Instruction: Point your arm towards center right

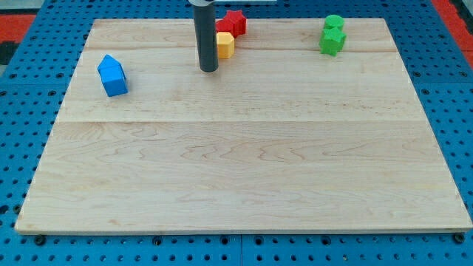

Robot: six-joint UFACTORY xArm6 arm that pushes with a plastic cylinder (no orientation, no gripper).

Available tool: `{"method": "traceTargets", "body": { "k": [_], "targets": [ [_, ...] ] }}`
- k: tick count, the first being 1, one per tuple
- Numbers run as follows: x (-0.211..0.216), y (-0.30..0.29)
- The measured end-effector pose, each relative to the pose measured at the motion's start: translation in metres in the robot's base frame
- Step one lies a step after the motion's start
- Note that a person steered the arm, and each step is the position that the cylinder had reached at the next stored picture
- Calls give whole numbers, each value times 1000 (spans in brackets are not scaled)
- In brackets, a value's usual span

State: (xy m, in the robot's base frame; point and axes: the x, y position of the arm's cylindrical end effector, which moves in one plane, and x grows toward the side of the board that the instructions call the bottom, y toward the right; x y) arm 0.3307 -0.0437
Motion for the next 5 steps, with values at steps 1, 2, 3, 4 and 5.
{"method": "traceTargets", "body": {
  "k": [1,2,3,4,5],
  "targets": [
    [9,51],
    [9,103],
    [10,158],
    [10,207],
    [10,250]
  ]
}}
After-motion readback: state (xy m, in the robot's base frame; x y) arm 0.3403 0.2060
